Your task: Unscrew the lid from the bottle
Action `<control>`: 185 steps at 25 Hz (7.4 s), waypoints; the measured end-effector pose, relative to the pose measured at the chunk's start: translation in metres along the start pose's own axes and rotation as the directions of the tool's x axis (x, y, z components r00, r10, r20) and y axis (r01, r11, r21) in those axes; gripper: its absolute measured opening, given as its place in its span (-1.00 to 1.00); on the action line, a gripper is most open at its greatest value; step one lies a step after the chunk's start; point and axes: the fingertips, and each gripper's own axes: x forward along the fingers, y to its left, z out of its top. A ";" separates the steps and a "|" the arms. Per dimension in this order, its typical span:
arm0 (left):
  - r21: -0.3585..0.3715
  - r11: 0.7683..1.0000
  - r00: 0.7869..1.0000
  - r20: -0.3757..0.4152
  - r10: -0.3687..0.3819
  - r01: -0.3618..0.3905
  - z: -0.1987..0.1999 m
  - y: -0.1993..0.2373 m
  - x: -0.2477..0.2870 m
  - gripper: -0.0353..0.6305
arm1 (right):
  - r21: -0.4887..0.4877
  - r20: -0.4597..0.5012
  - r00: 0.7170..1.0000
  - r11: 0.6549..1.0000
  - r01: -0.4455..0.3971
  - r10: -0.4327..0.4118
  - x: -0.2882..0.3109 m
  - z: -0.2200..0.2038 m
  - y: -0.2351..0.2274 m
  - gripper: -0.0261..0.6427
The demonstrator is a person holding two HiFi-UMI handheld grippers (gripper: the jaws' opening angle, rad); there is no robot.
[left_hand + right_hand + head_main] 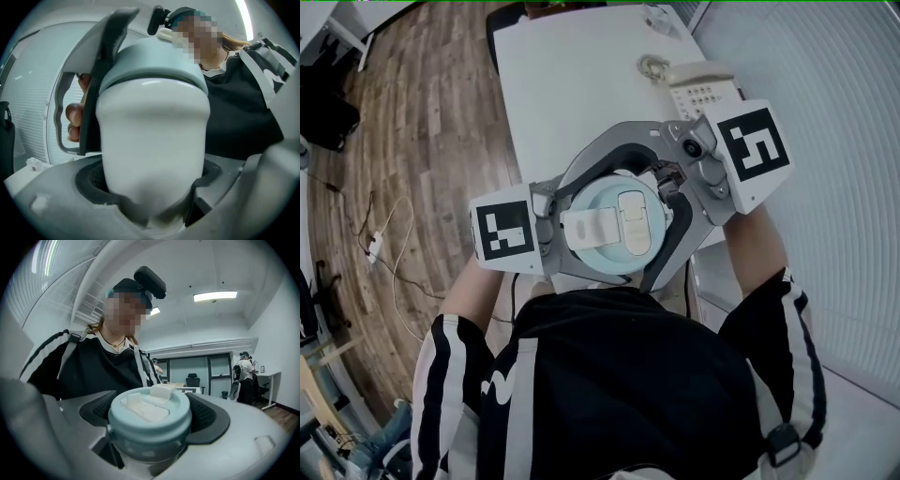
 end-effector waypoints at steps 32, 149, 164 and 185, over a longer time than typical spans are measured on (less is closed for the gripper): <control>-0.057 0.707 0.706 0.038 0.707 -0.705 -0.024 0.102 -0.153 0.47 | 0.017 0.115 -0.114 -0.113 0.993 -0.987 -0.026 0.004 -0.136 0.43; 0.038 0.999 0.999 -0.030 -0.027 0.028 0.005 -0.009 -0.041 0.47 | 0.027 0.104 0.993 0.998 0.048 -0.051 0.009 0.022 -0.032 0.42; -0.040 0.732 0.731 0.024 0.681 -0.680 -0.015 0.072 -0.125 0.47 | 0.025 0.205 0.378 0.391 0.920 -0.903 -0.017 0.027 -0.104 0.43; 0.047 0.999 1.000 0.001 -0.003 0.003 -0.006 -0.028 -0.096 0.48 | 0.053 0.089 0.868 0.872 0.486 -0.489 0.059 0.022 -0.082 0.43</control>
